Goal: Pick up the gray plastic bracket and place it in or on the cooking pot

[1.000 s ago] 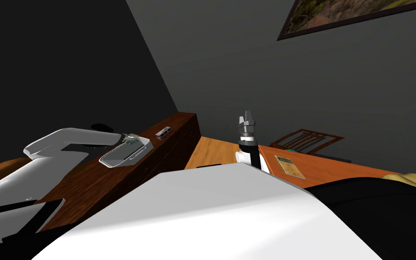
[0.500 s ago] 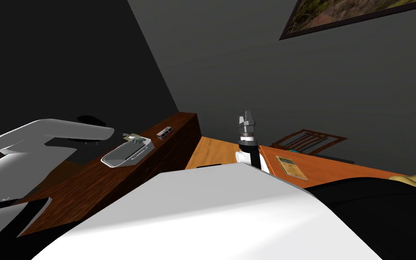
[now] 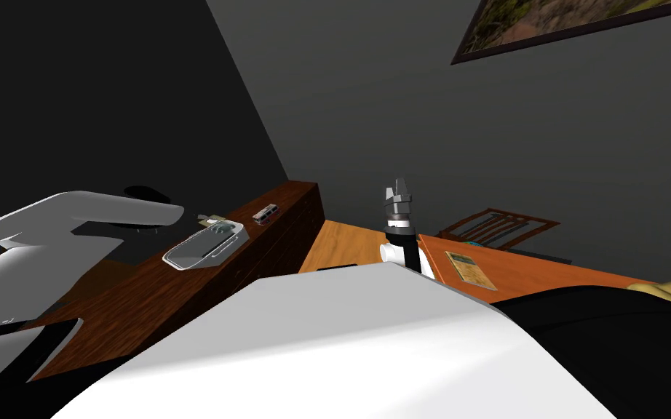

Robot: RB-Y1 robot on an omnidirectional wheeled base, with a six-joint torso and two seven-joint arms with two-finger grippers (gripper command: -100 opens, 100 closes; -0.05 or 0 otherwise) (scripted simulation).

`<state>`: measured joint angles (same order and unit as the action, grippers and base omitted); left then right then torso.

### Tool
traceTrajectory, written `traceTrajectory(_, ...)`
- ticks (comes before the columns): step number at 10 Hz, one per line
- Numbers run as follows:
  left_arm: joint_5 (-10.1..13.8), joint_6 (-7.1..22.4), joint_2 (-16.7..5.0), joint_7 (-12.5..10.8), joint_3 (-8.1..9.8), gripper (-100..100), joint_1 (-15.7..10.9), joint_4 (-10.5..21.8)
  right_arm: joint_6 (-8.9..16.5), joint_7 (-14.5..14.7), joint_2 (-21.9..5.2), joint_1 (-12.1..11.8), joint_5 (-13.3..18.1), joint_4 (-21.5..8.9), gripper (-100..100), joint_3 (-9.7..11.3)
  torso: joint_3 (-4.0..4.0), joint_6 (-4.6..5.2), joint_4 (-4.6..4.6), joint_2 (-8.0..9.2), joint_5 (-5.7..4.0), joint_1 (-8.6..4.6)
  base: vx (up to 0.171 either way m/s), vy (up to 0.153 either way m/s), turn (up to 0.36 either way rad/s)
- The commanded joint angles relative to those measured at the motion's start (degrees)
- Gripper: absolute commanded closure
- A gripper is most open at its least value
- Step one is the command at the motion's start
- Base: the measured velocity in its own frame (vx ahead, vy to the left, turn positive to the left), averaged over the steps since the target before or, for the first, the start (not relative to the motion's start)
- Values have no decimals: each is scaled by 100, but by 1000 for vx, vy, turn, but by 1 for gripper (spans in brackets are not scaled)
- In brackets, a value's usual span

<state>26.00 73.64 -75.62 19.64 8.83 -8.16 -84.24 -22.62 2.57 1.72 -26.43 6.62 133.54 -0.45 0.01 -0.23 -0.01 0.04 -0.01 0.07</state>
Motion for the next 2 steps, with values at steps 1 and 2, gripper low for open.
traceTrajectory(1,0,0,0,0,0,0,0,0,0,0,0,0,0,0,0,0,0,0,0,0,0,0,0,0,0)
traceTrajectory(2,0,0,0,0,0,0,0,0,0,0,0,0,0,0,0,0,0,0,0,0,0,0,0,0,0)
